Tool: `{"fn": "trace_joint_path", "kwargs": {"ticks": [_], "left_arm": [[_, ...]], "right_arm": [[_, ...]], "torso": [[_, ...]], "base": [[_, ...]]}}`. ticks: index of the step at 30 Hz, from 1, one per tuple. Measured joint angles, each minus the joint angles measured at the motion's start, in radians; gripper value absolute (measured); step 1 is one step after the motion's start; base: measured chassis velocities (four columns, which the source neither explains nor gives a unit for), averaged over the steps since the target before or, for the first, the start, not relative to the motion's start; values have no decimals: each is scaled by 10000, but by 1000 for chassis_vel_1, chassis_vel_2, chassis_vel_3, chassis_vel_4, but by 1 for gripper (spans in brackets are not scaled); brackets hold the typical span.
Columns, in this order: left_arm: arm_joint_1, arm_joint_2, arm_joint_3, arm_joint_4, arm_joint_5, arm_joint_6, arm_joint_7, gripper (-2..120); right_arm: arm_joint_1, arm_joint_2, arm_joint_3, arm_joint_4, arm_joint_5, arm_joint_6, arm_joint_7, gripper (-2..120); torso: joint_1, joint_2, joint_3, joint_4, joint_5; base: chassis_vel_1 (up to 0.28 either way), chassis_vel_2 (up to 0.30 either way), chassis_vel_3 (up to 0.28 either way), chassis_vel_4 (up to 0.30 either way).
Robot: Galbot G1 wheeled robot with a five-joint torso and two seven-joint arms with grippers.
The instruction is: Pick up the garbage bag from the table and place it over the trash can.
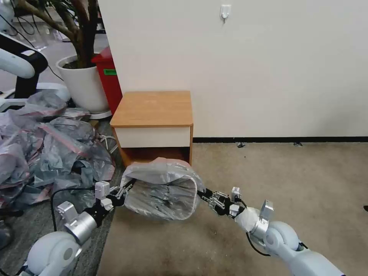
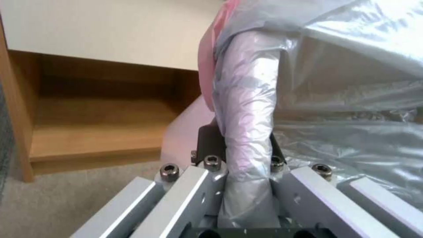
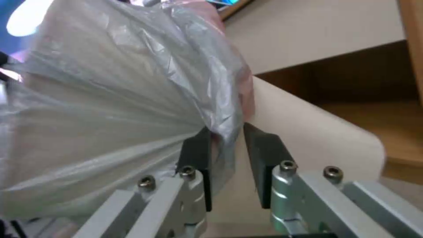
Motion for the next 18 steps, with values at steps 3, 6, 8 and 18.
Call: {"fn": "trace_joint_path", "kwargs": {"ticks": [3, 6, 8, 18], "left_arm": [[27, 0, -15, -9, 0, 3, 53, 3], [104, -44, -8, -68, 31, 21, 123, 3], [120, -58, -4, -83, 41, 22, 134, 3], [298, -121, -17, -218, 131, 51, 182, 3]], "right_arm": [[-34, -4, 19, -2, -199, -3, 161, 15], [-61, 17, 37, -35, -633, -27, 654, 7], [-62, 30, 32, -40, -691, -25, 826, 6], [10, 104, -61, -197, -1072, 72, 1814, 6]], "torso": [[0, 0, 0, -1, 0], [0, 0, 0, -1, 0], [0, 1, 0, -1, 0], [0, 1, 0, 0, 0]], "base": [[0, 0, 0, 0], [0, 0, 0, 0], [0, 0, 0, 0], [0, 0, 0, 0]]}}
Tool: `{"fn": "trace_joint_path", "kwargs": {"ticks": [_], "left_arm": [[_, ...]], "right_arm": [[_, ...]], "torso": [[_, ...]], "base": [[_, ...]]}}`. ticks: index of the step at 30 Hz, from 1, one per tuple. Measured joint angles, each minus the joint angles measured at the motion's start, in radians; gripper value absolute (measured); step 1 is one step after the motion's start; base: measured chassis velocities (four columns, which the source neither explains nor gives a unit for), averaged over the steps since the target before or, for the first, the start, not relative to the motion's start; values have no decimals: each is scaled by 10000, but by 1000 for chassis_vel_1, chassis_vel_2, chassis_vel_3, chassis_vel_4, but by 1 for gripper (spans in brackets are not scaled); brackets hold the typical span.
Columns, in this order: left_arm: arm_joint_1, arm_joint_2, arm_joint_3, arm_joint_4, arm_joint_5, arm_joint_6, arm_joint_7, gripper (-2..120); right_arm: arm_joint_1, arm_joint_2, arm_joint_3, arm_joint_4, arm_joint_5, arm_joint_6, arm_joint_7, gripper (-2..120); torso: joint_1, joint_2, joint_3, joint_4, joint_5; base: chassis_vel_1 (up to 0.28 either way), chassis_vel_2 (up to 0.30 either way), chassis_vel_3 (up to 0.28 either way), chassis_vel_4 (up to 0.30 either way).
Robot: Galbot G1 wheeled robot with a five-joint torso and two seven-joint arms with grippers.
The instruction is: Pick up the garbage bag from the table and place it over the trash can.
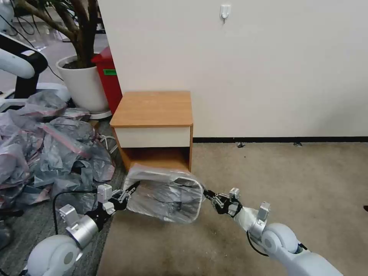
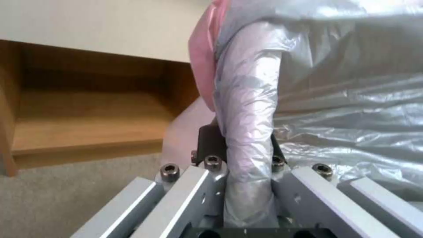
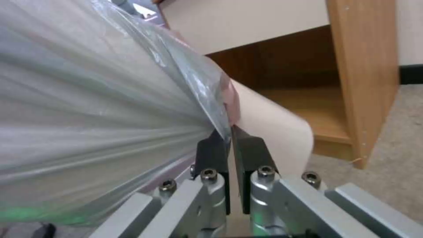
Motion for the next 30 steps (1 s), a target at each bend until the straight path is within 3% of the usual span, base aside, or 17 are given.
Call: {"fn": "trace_joint_path", "kwargs": {"ticks": [24, 30], "left_arm": [[78, -134, -11, 63, 165, -39, 103, 3], [-75, -237, 128, 249, 257, -226, -122, 3]], "right_arm": [[18, 245, -244, -215, -644, 604, 1269, 6], [-121, 194, -244, -8, -592, 912, 1615, 26]], "torso": [[0, 0, 0, 0, 0], [0, 0, 0, 0, 0]], "base": [[0, 0, 0, 0], [0, 0, 0, 0]]}}
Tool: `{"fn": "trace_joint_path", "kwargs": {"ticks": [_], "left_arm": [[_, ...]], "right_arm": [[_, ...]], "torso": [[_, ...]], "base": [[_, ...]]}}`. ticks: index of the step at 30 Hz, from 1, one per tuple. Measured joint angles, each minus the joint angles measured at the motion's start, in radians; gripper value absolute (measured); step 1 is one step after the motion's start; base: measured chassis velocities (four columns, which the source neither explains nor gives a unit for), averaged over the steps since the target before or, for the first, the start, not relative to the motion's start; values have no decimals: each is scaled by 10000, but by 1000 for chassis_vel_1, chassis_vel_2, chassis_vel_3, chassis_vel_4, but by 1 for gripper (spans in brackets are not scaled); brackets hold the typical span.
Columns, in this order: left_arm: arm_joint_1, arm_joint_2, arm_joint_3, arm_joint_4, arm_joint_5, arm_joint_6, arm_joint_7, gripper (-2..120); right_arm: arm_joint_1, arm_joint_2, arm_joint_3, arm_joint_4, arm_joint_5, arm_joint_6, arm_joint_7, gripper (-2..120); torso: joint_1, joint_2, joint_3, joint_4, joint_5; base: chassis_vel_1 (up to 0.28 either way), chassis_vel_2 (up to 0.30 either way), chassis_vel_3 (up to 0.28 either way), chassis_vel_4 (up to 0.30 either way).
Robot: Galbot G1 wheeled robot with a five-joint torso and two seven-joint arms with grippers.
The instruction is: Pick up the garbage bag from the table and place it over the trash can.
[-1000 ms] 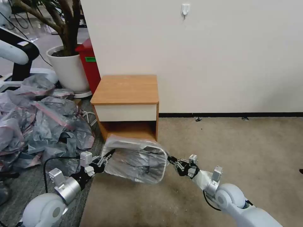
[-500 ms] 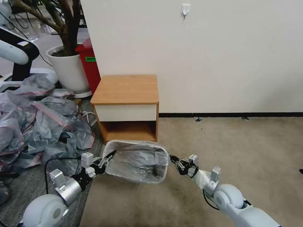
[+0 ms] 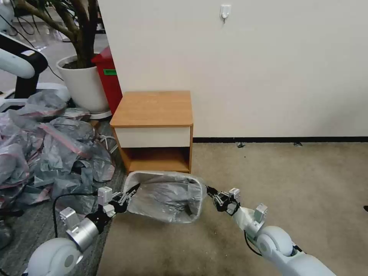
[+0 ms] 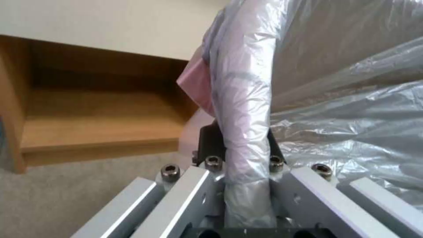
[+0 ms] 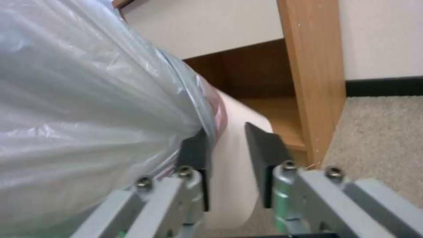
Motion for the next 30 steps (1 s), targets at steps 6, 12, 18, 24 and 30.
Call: {"fn": "trace_joint_path", "kwargs": {"ticks": [6, 12, 18, 24, 30], "left_arm": [[-74, -118, 29, 117, 39, -39, -151, 3], [-89, -146, -35, 161, 46, -75, -261, 3], [-185, -216, -72, 171, 49, -97, -695, 3], [-208, -307, -91, 169, 63, -117, -942, 3], [-294, -495, -83, 141, 324, -122, -1722, 3]], "right_arm": [[-198, -49, 121, 41, -157, 248, 195, 50], [-305, -96, 239, 56, -319, 374, 211, 65], [-488, -104, 380, 56, -805, 634, 302, 91], [-626, -115, 554, 134, -1043, 715, 401, 107], [-1111, -151, 1417, 616, -2229, 588, 1564, 114]], "torso": [[0, 0, 0, 0, 0], [0, 0, 0, 0, 0], [0, 0, 0, 0, 0], [0, 0, 0, 0, 1], [0, 0, 0, 0, 1]], "base": [[0, 0, 0, 0], [0, 0, 0, 0], [0, 0, 0, 0], [0, 0, 0, 0], [0, 0, 0, 0]]}}
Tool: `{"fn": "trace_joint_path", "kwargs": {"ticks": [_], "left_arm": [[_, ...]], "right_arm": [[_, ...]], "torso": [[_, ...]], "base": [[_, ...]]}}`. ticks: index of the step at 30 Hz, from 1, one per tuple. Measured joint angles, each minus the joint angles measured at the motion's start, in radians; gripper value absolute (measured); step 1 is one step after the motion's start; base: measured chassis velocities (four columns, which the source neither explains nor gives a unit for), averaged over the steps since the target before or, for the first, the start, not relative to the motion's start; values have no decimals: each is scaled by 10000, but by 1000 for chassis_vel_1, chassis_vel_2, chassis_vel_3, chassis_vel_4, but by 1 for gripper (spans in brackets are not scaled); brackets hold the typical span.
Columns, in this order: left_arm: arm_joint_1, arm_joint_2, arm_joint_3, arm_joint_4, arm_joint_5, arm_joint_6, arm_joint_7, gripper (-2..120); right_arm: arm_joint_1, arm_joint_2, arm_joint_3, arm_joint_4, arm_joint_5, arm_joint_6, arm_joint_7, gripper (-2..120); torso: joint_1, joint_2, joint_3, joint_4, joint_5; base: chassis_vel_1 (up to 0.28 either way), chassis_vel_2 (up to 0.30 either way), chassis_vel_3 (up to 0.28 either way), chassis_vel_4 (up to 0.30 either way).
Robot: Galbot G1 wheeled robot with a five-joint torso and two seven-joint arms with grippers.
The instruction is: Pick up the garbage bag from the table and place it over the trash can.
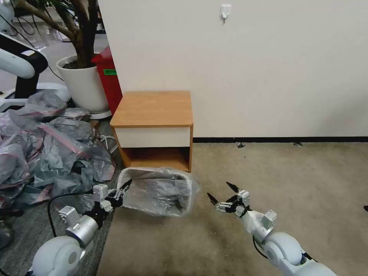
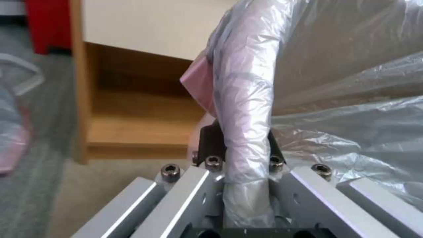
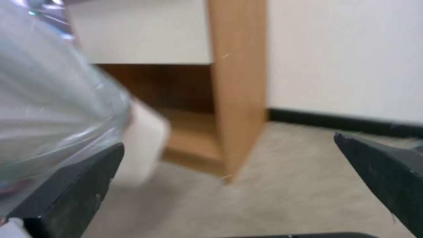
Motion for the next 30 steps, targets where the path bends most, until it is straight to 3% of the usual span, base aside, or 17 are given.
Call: {"fn": "trace_joint_path", "kwargs": {"ticks": [2, 3, 6, 11, 20, 30], "left_arm": [[-45, -67, 60, -68, 144, 16, -580, 3], [-45, -67, 60, -68, 144, 16, -580, 3], [-78, -173, 191, -332, 215, 258, -1695, 3], [-44, -292, 342, -685, 381, 536, -2492, 3], [245, -554, 562, -1435, 818, 972, -3088, 3], [667, -870, 712, -2208, 1997, 1071, -3237, 3]], "right_arm": [[-226, -23, 556, 363, -677, -213, 186, 114], [-226, -23, 556, 363, -677, -213, 186, 114], [-655, -83, 1528, 1116, -1887, -213, 185, 114], [-1319, -182, 2011, 2263, -3026, -40, -279, 108], [-1617, -244, 1383, 4072, -3874, -18, -826, 88], [-1250, -636, 672, 4999, -4665, -811, -1670, 48]], "torso": [[0, 0, 0, -1, 0], [0, 0, 0, -1, 0], [0, 0, 0, 0, -1], [0, 0, 0, -1, -1], [0, 0, 0, 0, -1], [0, 1, 0, 0, -1]], "base": [[0, 0, 0, 0], [0, 0, 0, 0], [0, 0, 0, 0], [0, 0, 0, 0], [0, 0, 0, 0], [0, 0, 0, 0]]}}
